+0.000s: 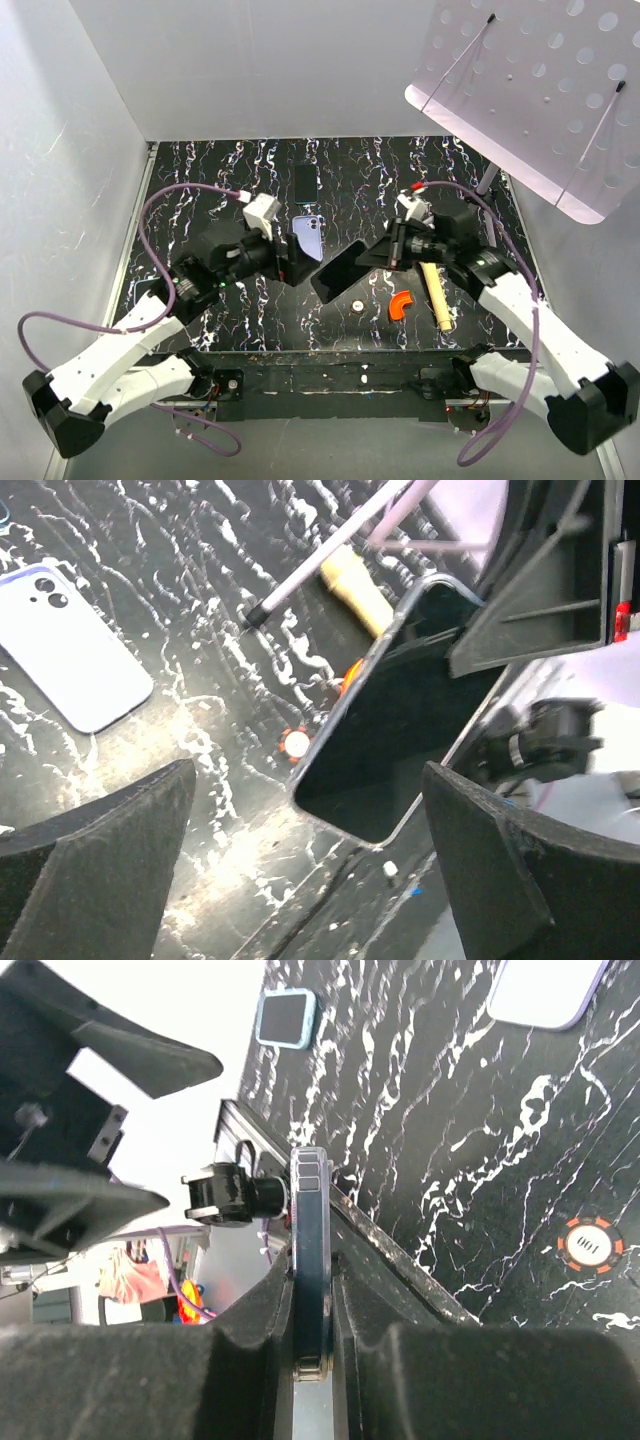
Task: Take the phone out of the phone case
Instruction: Adjust the phone, then remove the phone case from the phone.
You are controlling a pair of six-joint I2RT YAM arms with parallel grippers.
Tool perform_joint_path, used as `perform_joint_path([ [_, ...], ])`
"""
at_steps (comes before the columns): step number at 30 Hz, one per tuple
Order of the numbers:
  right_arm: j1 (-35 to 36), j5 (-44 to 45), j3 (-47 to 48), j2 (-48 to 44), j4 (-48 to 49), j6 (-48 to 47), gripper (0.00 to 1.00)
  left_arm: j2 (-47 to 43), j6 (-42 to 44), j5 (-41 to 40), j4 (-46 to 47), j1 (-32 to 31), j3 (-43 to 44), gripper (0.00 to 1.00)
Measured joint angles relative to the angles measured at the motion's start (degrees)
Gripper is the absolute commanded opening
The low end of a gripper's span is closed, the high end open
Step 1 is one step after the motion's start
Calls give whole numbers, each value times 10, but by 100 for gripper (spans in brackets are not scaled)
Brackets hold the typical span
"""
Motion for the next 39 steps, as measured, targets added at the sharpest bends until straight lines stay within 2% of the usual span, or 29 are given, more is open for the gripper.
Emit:
perform_joint_path([
  [2, -34, -18, -3, -43, -7, -3, 1, -16, -24, 50, 14, 45, -4, 78],
  [7, -123, -78, -3, -124, -8, -2, 1, -24, -85, 194, 92, 135, -45, 69],
  [12, -162, -138, -3, -145, -2, 9, 1, 41, -188, 353, 235, 163, -81, 60],
  [16, -174, -173, -10, -145, 23, 30, 1, 76, -258, 426, 345, 165, -99, 50],
  [22, -179, -206, -32, -139, 88, 76, 1, 78, -284, 479, 401, 165, -102, 40],
  [32, -179, -224, -33, -122, 157, 116, 1, 104, -306, 518, 433, 165, -102, 25],
  [36, -179, -229, -36, -117, 168, 117, 1, 109, -318, 530, 453, 165, -102, 14],
  [39, -181, -245, -41, -113, 190, 118, 1, 114, -337, 546, 480, 165, -103, 1],
])
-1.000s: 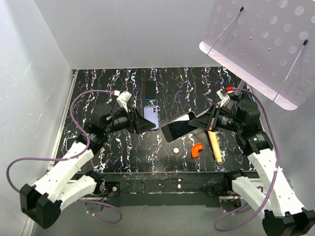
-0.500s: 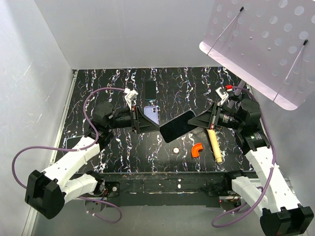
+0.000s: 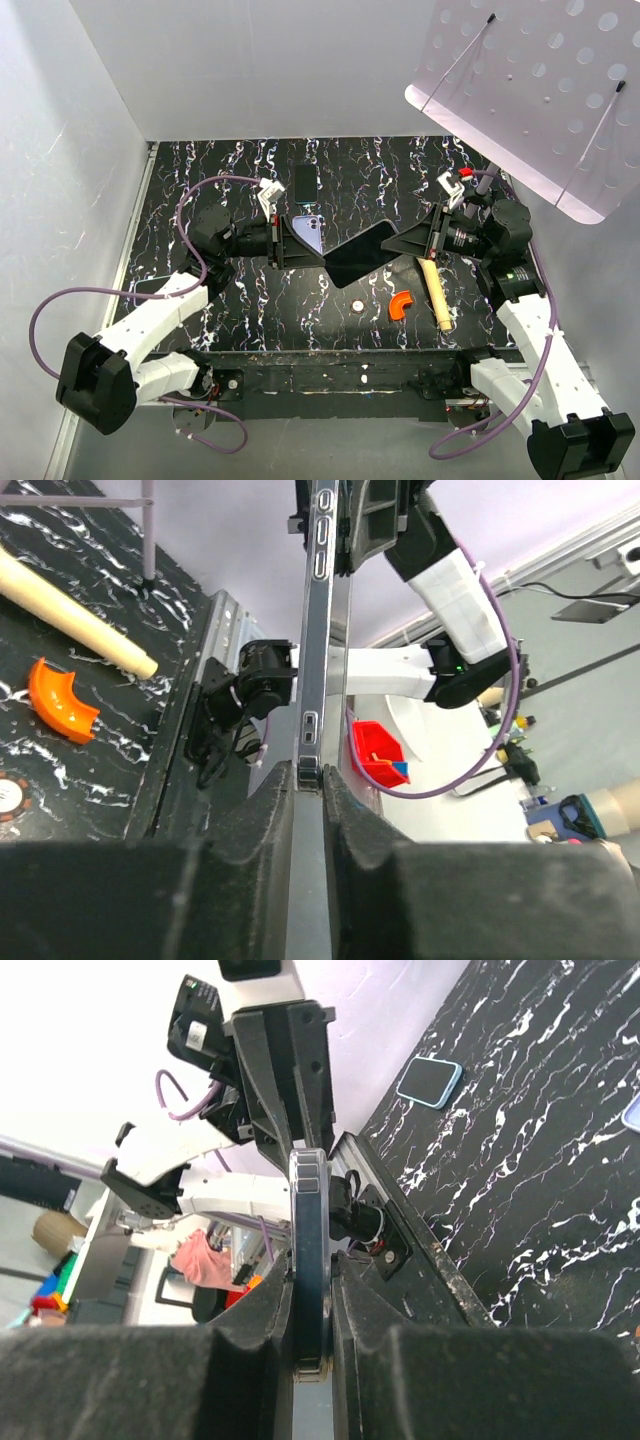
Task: Take the phone out of the phone case
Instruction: Remove the phone case from the phone.
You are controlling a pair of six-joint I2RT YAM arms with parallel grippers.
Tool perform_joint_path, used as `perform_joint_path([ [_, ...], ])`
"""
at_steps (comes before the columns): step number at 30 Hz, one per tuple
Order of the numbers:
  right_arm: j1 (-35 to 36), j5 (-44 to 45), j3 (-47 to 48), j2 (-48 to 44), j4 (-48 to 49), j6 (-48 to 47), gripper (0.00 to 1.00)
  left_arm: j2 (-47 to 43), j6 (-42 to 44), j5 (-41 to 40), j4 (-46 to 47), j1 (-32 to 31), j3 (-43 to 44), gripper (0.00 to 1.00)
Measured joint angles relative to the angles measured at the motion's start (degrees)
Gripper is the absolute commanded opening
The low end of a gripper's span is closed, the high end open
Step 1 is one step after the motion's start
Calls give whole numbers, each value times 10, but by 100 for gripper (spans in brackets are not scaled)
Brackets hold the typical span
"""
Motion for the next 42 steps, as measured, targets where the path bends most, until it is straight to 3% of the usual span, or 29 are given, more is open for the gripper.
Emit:
perform_joint_path([
  [7, -3, -56, -10, 5, 93, 6, 1, 20, -65, 68, 152, 1, -17, 0],
  [15, 14, -132, -33, 26, 360, 154, 1, -1, -133, 86, 419, -8, -70, 0],
  [23, 65, -170, -22, 28, 456, 228, 1, 46, -168, 94, 501, -17, -36, 0],
  [24, 72, -169, -18, 27, 455, 228, 1, 54, -169, 91, 502, -19, -30, 5],
  [28, 75, -139, 7, 7, 347, 156, 1, 49, -125, 77, 432, -19, -25, 50],
  [33, 74, -78, 51, -19, 159, 31, 1, -40, -66, 31, 268, -18, -33, 82],
  [38, 75, -66, 70, -14, 67, -22, 1, -136, -41, -40, 152, -18, -33, 93],
  [42, 74, -60, 72, 10, 32, -41, 1, -121, -43, -52, 133, -50, -17, 89],
])
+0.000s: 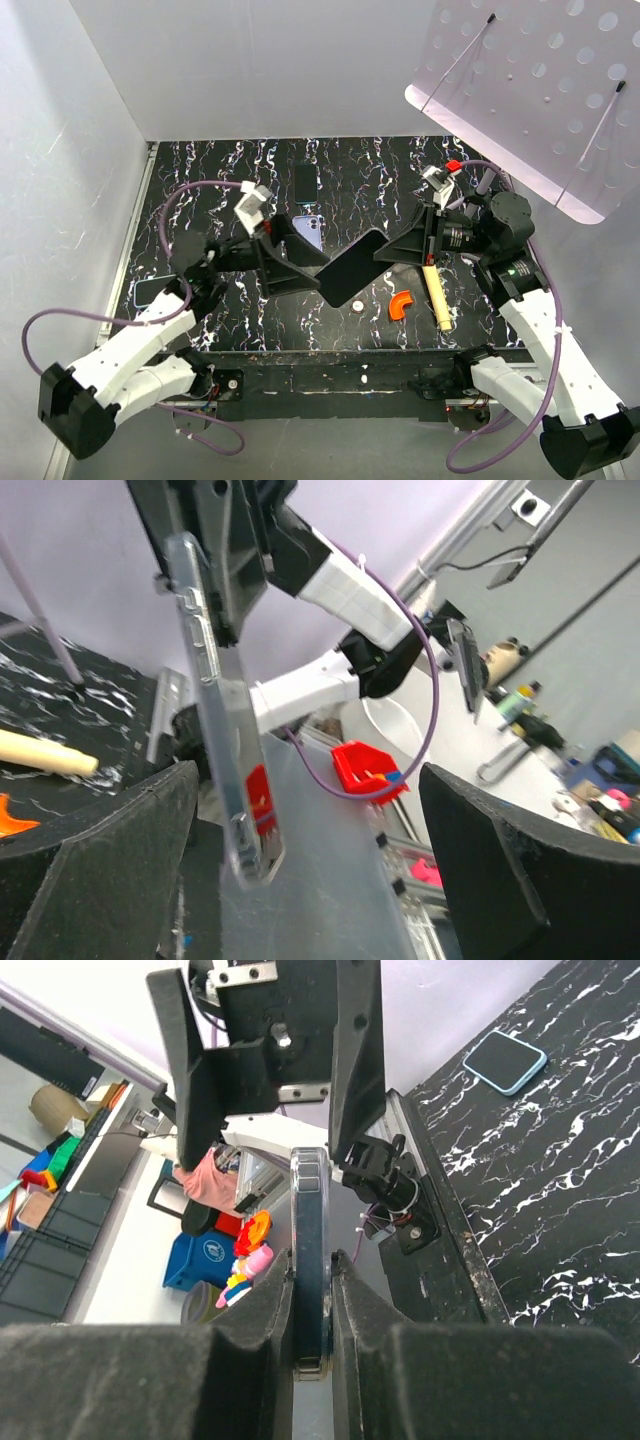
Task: Take the phone out of the phone case
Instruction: Remove the phone case from the phone.
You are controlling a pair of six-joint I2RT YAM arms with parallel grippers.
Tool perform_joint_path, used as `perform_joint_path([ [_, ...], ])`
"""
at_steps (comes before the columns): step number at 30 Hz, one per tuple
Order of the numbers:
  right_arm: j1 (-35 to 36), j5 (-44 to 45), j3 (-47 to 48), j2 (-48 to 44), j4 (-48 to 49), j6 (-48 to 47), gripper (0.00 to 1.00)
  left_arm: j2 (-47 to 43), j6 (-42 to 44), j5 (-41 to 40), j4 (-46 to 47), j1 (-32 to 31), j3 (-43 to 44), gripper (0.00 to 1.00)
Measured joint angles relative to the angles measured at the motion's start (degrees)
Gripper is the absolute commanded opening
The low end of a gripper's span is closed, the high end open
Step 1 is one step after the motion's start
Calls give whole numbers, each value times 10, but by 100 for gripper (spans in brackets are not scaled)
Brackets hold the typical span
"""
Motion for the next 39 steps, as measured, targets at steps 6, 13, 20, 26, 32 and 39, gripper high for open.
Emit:
perform_joint_path([
  [6, 0, 11, 2, 10, -23, -6, 1, 68, 45, 3, -84, -71, 38, 50],
  [13, 7, 25, 6, 6, -15, 9, 27, 79, 78, -10, -163, -70, 61, 0],
  [20, 27, 94, -3, -5, 2, 60, 56, 86, 67, -60, -160, -73, 65, 0],
  [26, 31, 148, -25, -16, 24, 95, 51, 92, 21, -88, -100, -73, 47, 0],
  [32, 48, 187, -25, -4, 46, 104, 40, 109, -26, -94, -49, -73, 30, 0],
  [39, 72, 217, -25, 28, 72, 96, 1, 111, -55, -104, -37, -72, 24, 0],
])
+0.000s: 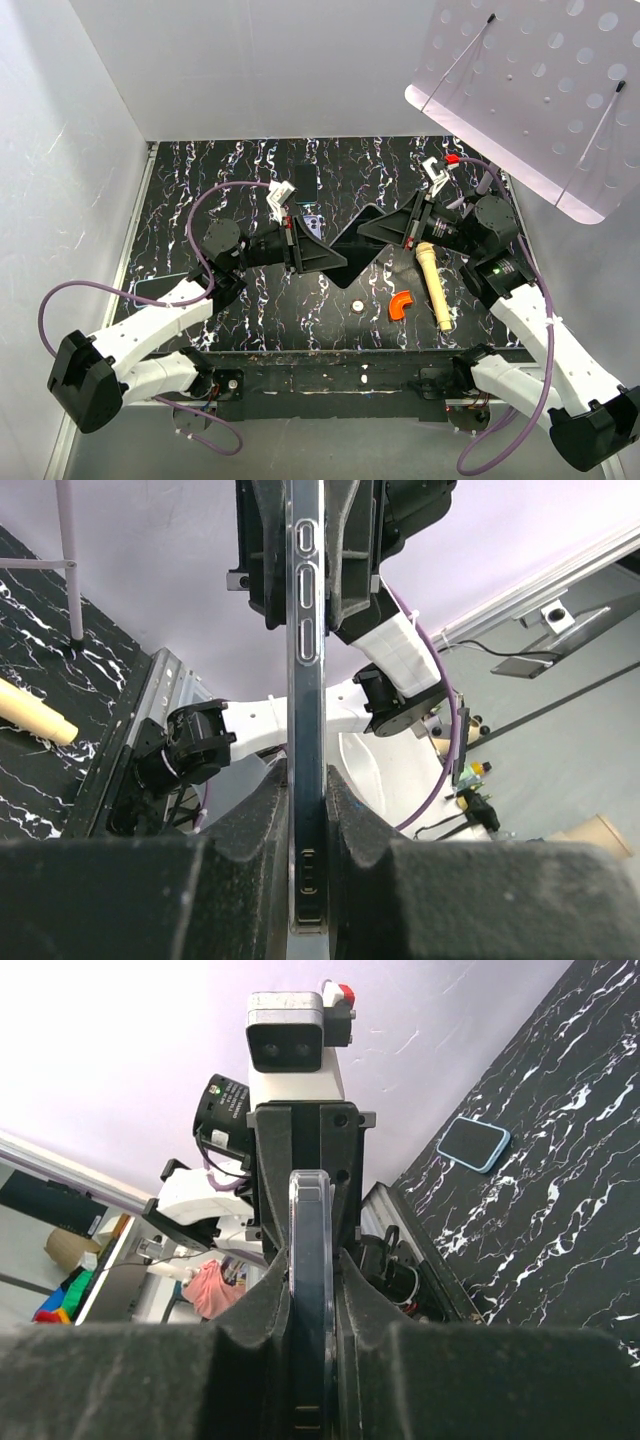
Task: Take the phone out of the phone case
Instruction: Remove the phone case from the phone.
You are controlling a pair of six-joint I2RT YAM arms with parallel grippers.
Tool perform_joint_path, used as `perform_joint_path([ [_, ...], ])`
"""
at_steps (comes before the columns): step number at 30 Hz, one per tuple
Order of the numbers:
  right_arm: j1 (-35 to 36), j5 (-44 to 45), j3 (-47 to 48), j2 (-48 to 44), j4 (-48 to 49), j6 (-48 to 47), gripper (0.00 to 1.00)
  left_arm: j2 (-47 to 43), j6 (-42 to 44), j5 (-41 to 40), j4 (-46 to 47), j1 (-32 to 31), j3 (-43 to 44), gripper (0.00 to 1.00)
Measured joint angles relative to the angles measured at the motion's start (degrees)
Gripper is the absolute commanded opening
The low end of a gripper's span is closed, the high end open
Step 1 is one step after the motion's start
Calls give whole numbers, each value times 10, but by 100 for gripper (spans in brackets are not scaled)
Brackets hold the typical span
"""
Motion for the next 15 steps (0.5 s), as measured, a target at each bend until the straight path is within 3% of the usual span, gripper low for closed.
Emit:
perform_joint_path([
  [1, 1, 3, 0, 1, 0, -4, 1, -2, -3, -3, -5, 0, 0, 11],
  [3, 4, 6, 0, 0, 0, -8, 1, -10, -1, -9, -28, 0, 2, 48],
  [5, 7, 13, 0, -1, -5, -9, 1, -21, 18, -19, -75, -1, 15, 65],
  [7, 6, 16, 0, -2, -10, -9, 1, -29, 44, -26, -134, -1, 37, 70],
  [10, -4, 12, 0, -3, -14, -3, 1, -48, 72, -23, -188, 10, 49, 70],
  [15, -26, -11, 0, -3, -14, 12, 1, -80, 54, 19, -170, 53, 31, 52],
])
